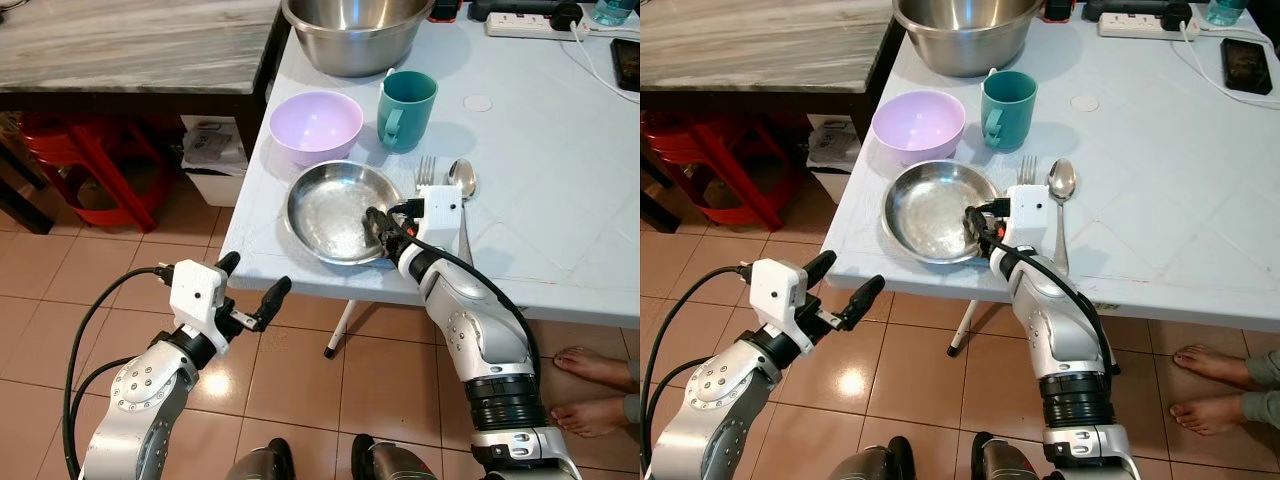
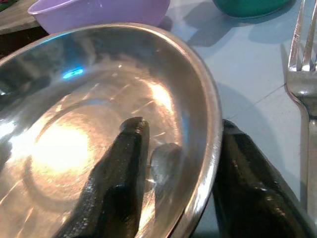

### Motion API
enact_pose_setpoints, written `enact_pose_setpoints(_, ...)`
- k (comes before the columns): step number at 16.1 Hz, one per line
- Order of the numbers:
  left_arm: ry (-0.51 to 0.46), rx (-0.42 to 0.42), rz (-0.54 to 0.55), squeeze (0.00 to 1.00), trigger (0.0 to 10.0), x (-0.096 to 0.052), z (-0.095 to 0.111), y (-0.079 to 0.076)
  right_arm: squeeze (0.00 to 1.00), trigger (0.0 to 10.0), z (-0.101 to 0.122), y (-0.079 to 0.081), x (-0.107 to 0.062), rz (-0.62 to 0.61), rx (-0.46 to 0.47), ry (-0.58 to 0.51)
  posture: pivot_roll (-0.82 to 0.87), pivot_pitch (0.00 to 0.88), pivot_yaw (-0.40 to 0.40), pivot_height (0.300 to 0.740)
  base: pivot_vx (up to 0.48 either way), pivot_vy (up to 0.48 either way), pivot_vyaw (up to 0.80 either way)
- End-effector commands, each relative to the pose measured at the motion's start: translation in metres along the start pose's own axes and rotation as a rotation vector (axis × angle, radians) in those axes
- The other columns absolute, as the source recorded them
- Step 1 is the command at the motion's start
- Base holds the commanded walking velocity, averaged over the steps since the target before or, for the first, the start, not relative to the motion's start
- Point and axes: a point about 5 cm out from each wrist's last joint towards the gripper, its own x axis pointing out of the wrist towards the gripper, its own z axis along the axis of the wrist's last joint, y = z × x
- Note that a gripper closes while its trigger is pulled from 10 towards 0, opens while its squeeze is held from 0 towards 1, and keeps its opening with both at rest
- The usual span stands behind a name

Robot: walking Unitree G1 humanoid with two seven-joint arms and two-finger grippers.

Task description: Setting the table

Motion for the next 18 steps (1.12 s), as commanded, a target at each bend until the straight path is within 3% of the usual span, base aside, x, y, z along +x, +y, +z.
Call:
enact_pose_setpoints(1,0.003,0.006,-0.025,0.0,10.0,-0.002,0.002,0.0,0.0,0.0,-0.001,0.002,0.002,-0.005,0.02,0.018,-0.13,0.251,0.055,0.74,0.0,0.0,0.0)
enact_pose_setpoints(6,-0.009,0.003,-0.033,0.0,10.0,-0.001,0.003,0.0,0.0,0.0,0.0,-0.003,0.002,-0.04,0.07,0.023,-0.13,0.247,0.055,0.74,0.0,0.0,0.0)
enact_pose_setpoints(12,-0.035,-0.002,-0.038,0.0,10.0,0.0,0.007,0.0,0.0,0.0,0.002,-0.004,0.004,-0.091,0.194,0.033,-0.13,0.243,0.045,0.74,0.0,0.0,0.0)
enact_pose_setpoints(14,-0.046,0.003,-0.007,0.0,10.0,0.002,0.01,0.005,0.0,0.0,0.006,-0.002,0.004,-0.087,0.19,0.02,-0.13,0.245,0.044,0.74,0.0,0.0,0.0)
enact_pose_setpoints(18,-0.055,0.012,0.148,0.0,10.0,0.009,0.012,0.026,0.0,0.0,0.024,0.006,-0.006,-0.055,0.082,-0.093,-0.14,0.242,0.038,0.74,0.0,0.0,0.0)
